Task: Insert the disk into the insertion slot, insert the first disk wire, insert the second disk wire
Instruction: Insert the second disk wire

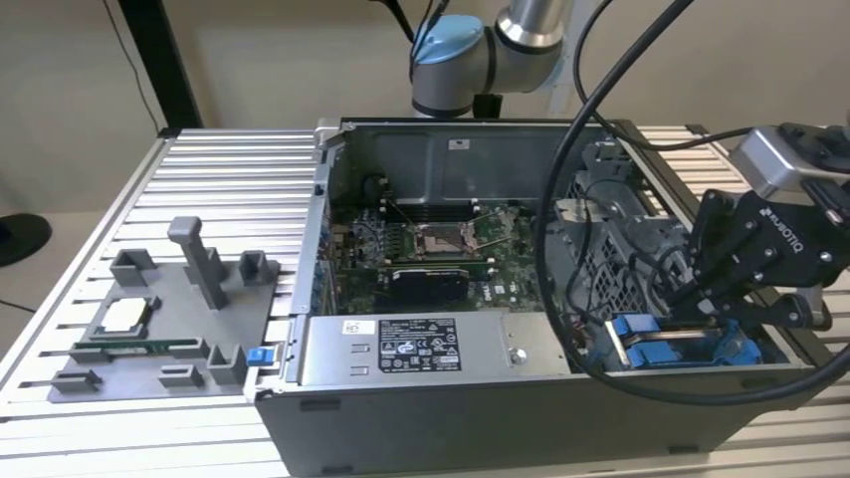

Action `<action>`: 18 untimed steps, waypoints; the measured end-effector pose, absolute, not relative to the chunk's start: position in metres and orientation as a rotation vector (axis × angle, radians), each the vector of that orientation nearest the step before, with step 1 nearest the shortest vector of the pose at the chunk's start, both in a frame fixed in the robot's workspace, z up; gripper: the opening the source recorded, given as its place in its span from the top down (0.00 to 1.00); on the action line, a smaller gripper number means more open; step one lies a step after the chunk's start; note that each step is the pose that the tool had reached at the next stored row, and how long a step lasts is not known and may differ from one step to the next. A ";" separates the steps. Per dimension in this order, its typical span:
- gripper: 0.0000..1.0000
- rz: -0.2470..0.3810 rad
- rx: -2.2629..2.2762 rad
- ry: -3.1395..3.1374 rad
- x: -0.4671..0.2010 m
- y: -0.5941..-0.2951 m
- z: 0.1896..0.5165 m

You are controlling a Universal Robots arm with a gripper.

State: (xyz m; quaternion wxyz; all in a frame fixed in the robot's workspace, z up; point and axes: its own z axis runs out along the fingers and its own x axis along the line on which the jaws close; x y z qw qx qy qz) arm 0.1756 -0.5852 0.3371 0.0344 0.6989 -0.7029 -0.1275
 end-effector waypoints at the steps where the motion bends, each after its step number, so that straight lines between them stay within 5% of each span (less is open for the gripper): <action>1: 1.00 -0.392 2.149 -2.161 0.176 -0.585 0.337; 18: 1.00 -0.392 2.149 -2.161 0.176 -0.585 0.332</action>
